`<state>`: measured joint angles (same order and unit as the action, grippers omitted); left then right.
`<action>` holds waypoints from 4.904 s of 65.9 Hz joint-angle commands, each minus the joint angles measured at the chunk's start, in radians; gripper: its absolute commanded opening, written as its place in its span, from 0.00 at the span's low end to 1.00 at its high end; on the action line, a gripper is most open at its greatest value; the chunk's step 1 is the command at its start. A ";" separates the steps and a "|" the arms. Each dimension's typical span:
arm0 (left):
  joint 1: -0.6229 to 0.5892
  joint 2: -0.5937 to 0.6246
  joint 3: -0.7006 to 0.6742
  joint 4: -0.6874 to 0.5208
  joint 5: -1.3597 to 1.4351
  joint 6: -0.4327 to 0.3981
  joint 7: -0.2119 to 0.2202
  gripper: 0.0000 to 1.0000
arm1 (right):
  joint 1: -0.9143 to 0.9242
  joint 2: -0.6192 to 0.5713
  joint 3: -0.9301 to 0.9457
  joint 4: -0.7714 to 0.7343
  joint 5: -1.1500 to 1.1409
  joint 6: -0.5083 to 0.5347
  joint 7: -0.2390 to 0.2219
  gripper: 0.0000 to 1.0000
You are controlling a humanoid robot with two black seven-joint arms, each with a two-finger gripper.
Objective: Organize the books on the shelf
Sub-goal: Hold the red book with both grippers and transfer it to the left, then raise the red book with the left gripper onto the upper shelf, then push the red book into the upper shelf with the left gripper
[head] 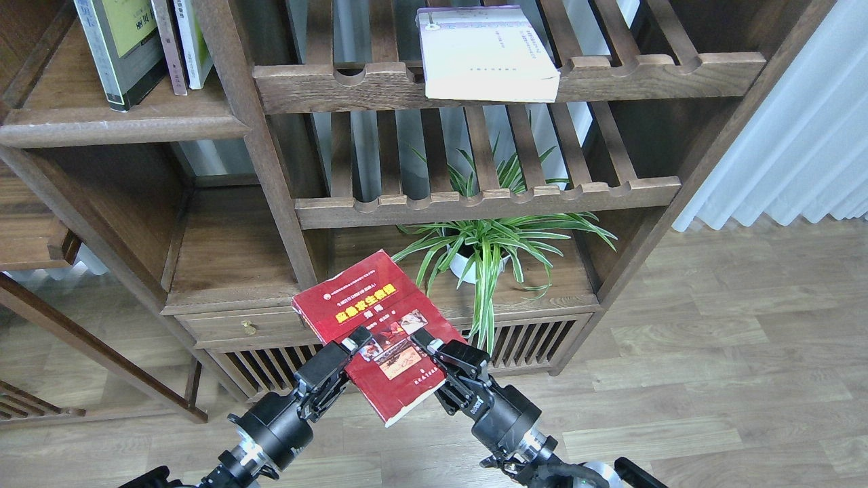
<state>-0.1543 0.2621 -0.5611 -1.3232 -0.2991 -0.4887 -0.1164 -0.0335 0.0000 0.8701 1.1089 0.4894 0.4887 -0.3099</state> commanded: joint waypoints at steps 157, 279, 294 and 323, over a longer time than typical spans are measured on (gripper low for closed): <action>-0.159 0.115 -0.414 -0.064 0.339 0.000 0.156 0.00 | 0.075 0.000 0.247 -0.061 -0.109 -0.116 0.098 0.98; -0.622 0.621 -0.645 -0.059 -0.044 0.000 0.052 0.00 | 0.107 0.000 0.247 -0.090 -0.117 -0.114 0.097 0.99; -0.611 0.802 -0.635 -0.051 -0.091 0.000 0.032 0.00 | 0.107 0.000 0.245 -0.090 -0.117 -0.114 0.097 0.99; -0.553 1.042 -0.453 0.035 -0.054 0.000 0.038 0.00 | 0.103 0.000 0.245 -0.089 -0.118 -0.104 0.097 0.99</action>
<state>-0.7079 1.2760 -1.0602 -1.3188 -0.3686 -0.4889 -0.0694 0.0691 0.0000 1.1152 1.0198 0.3724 0.3838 -0.2132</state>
